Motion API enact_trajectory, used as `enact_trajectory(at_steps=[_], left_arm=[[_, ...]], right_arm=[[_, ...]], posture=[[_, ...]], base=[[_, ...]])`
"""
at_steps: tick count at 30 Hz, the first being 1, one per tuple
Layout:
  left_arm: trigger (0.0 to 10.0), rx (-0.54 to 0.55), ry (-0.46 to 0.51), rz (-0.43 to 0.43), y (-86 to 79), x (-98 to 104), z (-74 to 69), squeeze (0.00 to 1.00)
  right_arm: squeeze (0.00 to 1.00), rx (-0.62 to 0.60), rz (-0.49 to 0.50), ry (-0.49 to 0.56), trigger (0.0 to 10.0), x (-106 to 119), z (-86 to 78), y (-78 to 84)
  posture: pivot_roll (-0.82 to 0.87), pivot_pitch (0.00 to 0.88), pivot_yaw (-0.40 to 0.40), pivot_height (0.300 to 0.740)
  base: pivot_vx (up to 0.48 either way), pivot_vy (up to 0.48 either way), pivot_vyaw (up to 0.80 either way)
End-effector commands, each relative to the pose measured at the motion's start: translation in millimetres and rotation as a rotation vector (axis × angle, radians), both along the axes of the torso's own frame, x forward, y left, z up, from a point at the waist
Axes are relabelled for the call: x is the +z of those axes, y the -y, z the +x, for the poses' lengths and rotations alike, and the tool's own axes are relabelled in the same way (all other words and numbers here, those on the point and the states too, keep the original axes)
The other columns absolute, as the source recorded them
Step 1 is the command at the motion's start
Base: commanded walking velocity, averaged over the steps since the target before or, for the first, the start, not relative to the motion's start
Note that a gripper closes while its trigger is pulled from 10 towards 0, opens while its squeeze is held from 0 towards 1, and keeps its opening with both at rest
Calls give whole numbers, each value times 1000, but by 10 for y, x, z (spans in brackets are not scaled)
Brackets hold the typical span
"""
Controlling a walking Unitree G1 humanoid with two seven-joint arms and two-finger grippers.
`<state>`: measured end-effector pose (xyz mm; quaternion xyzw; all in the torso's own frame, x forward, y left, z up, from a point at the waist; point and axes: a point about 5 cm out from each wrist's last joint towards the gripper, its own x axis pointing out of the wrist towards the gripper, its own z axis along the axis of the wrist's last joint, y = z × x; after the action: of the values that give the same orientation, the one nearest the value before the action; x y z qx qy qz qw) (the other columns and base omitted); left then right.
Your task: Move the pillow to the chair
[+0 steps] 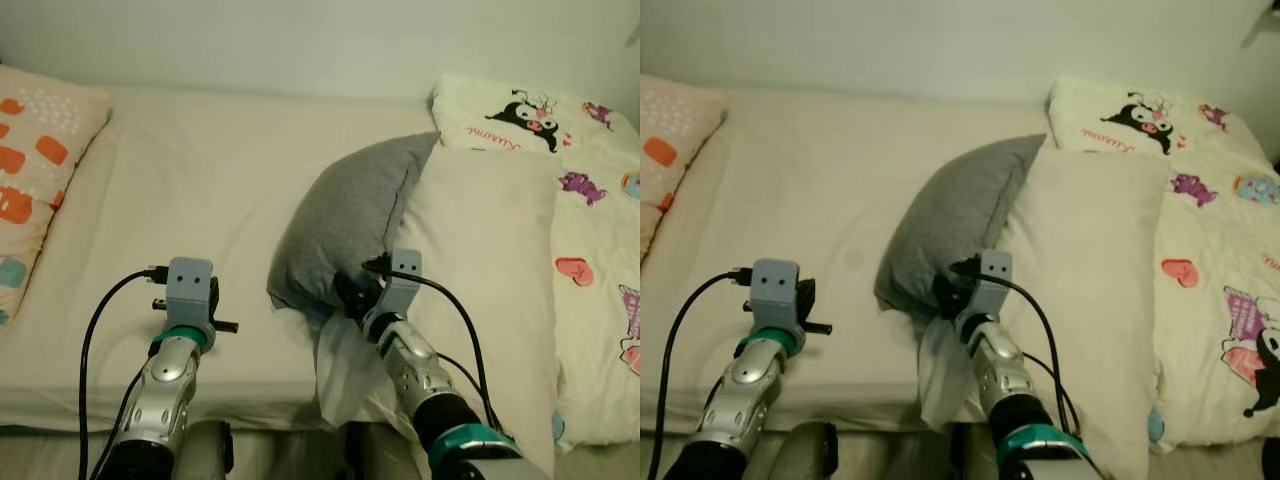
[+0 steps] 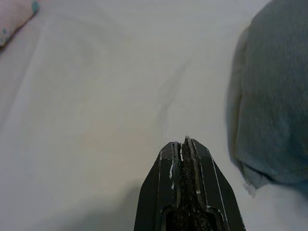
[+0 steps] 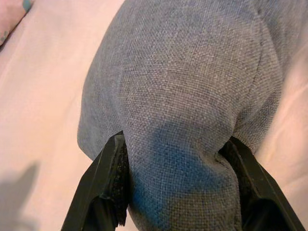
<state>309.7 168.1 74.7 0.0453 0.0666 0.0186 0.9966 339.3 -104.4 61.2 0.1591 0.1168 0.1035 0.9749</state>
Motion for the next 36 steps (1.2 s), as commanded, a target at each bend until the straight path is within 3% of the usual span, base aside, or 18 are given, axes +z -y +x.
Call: enact_trajectory(at_steps=[1,17,26,36], left_arm=[[10000,-7,-21,4,12,-68,-36,0],[10000,-23,-25,10,-5,-70,-39,0],[10000,-34,-24,20,-7,-51,-11,0],[10000,-36,-32,32,-20,-64,-4,0]], right_arm=[[0,-29,4,13,10000,13,3,51],[0,-71,5,-4,10000,-100,-101,144],[0,-148,-13,-11,10000,-133,-131,327],[0,-169,-42,-12,10000,-150,-143,362]], posture=[[79,13,-25,680],[80,21,-9,740],[81,18,4,740],[82,13,10,740]], base=[[0,0,0],[0,0,0],[0,0,0],[0,0,0]])
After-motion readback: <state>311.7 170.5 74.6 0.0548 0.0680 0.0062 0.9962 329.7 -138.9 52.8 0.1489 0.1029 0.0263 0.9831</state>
